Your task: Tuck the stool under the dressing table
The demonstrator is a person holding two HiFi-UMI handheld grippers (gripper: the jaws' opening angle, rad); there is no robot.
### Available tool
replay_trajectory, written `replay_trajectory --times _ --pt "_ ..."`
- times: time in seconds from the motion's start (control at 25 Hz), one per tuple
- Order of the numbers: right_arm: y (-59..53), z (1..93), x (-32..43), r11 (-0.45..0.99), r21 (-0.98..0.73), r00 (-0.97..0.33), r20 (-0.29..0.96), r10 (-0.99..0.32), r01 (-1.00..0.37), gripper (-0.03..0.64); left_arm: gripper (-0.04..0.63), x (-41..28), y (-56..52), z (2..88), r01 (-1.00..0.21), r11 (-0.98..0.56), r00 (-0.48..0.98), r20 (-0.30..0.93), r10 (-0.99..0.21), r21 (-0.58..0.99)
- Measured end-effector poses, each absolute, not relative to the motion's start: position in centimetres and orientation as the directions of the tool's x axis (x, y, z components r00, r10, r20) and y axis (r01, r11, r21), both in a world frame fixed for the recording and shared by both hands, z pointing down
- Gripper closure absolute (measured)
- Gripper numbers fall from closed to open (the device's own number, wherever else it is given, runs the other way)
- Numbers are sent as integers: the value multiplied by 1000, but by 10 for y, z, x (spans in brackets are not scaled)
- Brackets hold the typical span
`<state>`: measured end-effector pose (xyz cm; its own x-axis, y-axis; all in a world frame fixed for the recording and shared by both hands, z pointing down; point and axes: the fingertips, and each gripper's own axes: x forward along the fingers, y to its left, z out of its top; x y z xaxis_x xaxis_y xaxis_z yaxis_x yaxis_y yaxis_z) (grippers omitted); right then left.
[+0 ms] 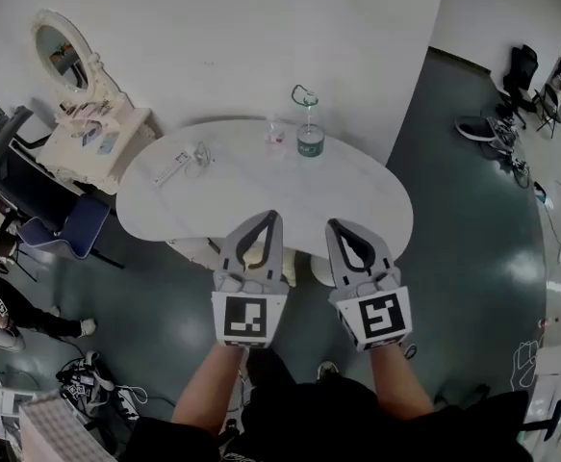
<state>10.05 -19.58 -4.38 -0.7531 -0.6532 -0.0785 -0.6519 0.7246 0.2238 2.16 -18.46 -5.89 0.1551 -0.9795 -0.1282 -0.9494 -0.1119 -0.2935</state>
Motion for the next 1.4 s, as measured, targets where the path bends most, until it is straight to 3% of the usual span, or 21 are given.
replay_trajectory --times 0.28,0.64,1.4 --pt "-143 -58 145 778 214 -807 -140 -574 -591 611 589 68 -119 -69 -960 -49 78 -96 -992 -274" --pt "-88 -41 131 871 173 -886 -158 -437 -460 611 589 76 -62 -47 -965 49 -29 -84 -996 -256" --pt "-89 -50 141 851 187 -868 -183 -461 -491 611 589 87 -62 -45 -964 42 -24 -72 -997 -262"
